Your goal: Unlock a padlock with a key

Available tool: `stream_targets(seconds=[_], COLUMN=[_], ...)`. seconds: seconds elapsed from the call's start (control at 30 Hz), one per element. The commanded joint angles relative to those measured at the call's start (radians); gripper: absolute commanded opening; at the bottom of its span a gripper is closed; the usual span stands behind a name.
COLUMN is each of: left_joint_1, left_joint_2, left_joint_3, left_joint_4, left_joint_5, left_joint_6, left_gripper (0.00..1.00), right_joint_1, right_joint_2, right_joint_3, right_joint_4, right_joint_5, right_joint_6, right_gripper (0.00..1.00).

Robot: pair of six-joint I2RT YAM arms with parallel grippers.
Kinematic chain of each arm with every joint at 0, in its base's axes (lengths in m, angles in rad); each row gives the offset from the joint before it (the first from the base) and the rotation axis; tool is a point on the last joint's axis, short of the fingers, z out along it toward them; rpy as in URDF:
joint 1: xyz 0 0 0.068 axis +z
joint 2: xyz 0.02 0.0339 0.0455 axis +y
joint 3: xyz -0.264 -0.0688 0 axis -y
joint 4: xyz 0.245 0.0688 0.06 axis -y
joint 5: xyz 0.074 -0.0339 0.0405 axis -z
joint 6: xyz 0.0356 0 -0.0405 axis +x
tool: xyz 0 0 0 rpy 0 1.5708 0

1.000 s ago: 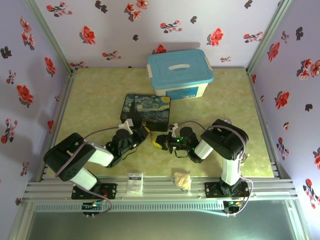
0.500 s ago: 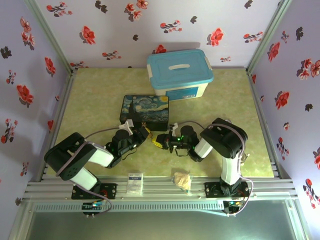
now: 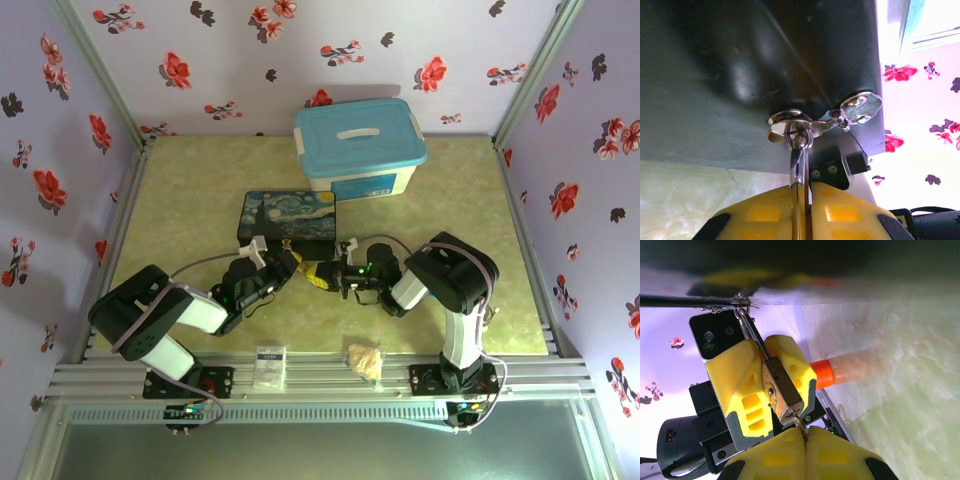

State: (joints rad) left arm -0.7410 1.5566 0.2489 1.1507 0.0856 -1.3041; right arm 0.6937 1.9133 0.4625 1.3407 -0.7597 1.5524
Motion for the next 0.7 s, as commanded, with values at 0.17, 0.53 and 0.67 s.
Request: stream_targets(seconds=[0.17, 0.53, 0.67], left_joint_1=[-0.036, -0.056, -0.072], left_joint_2=[0.046, 0.064, 0.084], left_joint_3=[0.026, 0.015, 0.030], left_joint_4=[0.074, 0.063, 0.065], left_joint_5=[0.072, 0.060, 0.055], left_joint_6=[0.000, -0.013, -0.016], left_gripper=[0.00, 0.00, 0.00], right_joint_1=[0.033, 0.063, 0.082], right_joint_2=[0.004, -0.088, -0.126], right_joint_3=[0.073, 0.070, 0.079], right_joint_4=[0.044, -0.151, -0.240], right_joint_5=[0.090, 0.195, 0.238], right_joint_6=[-0.046, -0.208, -0.266], right_gripper=[0.00, 0.00, 0.00])
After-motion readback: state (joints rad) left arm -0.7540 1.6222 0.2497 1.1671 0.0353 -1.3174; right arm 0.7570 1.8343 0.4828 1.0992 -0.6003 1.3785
